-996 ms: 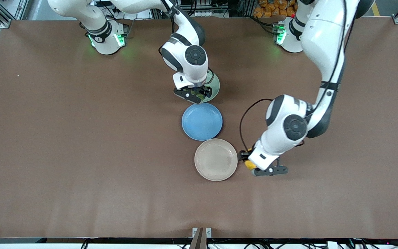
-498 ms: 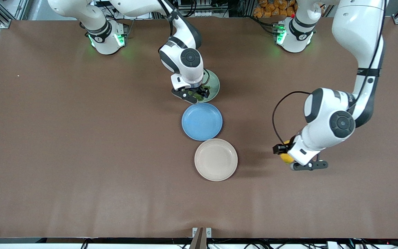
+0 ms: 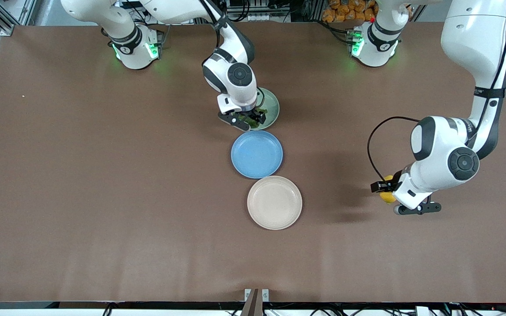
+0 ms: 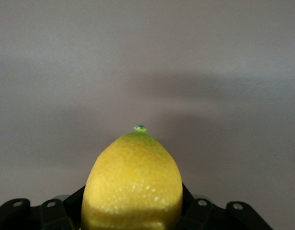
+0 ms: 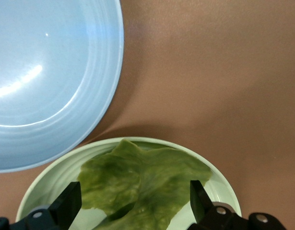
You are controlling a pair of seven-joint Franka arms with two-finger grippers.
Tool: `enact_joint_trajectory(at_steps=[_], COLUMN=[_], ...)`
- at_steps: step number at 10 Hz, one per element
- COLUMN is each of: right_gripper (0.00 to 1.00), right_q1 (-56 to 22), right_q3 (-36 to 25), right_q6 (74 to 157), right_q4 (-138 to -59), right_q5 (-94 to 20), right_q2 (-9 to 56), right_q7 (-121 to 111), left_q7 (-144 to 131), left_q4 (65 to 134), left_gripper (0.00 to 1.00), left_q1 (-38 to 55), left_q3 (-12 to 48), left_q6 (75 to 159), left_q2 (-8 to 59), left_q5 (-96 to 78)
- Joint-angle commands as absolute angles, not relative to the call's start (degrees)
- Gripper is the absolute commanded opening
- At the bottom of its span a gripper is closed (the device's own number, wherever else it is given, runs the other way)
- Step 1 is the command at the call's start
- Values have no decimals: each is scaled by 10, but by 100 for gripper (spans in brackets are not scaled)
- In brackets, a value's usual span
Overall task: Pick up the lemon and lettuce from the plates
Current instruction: 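Lower the lemon onto the table while the right gripper pinches the lettuce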
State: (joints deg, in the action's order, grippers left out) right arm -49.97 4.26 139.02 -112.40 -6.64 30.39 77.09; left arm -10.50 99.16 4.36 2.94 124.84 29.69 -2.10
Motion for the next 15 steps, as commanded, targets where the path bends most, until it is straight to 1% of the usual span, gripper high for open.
enact_joint_trajectory(at_steps=[1, 4, 6, 7, 8, 9, 10, 11, 15], right_gripper=[100, 100, 100, 100, 100, 59, 13, 0, 0], right_q1=[-511, -524, -533, -537, -538, -544, -553, -557, -556], right_q3=[41, 41, 41, 41, 41, 41, 40, 40, 40], right_q6=[1401, 1412, 1413, 1413, 1413, 1423, 1453, 1479, 1476], right_q4=[-1129, -1130, -1136, -1137, -1139, -1140, -1153, -1163, -1165], right_q5=[-90, -98, -98, -98, -98, -98, -97, -97, -97], right_q2=[306, 316, 316, 316, 316, 316, 316, 316, 301], right_q7=[778, 778, 778, 778, 778, 779, 778, 778, 779], left_q7=[-95, -108, -120, -120, -120, -120, -119, -119, -118], left_q4=[993, 990, 991, 990, 991, 990, 991, 990, 987], left_gripper=[48, 49, 49, 52, 61, 96, 100, 100, 100], left_q1=[22, 22, 23, 23, 23, 24, 25, 26, 25], left_q3=[35, 35, 35, 35, 35, 35, 35, 35, 35], left_q6=[1272, 1335, 1353, 1355, 1355, 1357, 1366, 1366, 1359], left_q2=[321, 369, 383, 388, 390, 392, 391, 389, 363], left_q5=[0, -8, -7, -4, -2, 1, 2, 3, 32])
